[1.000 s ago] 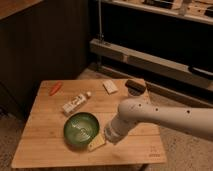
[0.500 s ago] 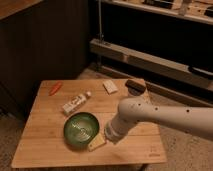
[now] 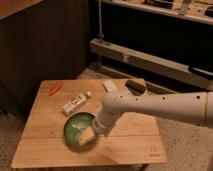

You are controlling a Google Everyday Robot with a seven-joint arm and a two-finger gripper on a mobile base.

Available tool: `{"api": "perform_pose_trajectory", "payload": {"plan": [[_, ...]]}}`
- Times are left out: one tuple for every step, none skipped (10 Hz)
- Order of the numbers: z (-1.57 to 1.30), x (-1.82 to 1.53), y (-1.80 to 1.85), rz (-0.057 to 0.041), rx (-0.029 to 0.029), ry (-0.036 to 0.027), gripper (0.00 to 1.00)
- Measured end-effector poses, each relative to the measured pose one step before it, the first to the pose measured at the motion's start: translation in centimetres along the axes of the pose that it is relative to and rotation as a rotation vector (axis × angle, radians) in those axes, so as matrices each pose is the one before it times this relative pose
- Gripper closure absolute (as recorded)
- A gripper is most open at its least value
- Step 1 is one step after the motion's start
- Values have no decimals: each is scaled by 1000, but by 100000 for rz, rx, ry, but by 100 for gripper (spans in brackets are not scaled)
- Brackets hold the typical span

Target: Drag the ceramic bowl in a circle

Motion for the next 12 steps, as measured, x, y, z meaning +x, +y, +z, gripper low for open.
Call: {"api": "perform_pose_trajectory", "payload": {"plan": [[21,-25,-144,-801,-788,21,20],[113,-688,-696,-578,-1039,-173,20],[148,-1591,-615,-917,-962,-525,20],[120,-1592,-687,-451,-666,-442,20],[89,-2142,-946,-512,-1285,-656,20],[-201,-1888,-1548,463,-1263,-1279,20],[-101,-652,-564,114,-264,-875,20],[-320,-1364,-1348,-129,1302,-1949,20],[-109,-478,-567,204,3682,-1283,20],[41,-326,-184,41,3542,-1514,20],[65,42,-496,730,682,-1490,20],[190,252,-606,479,-2820,-1335,20]]}}
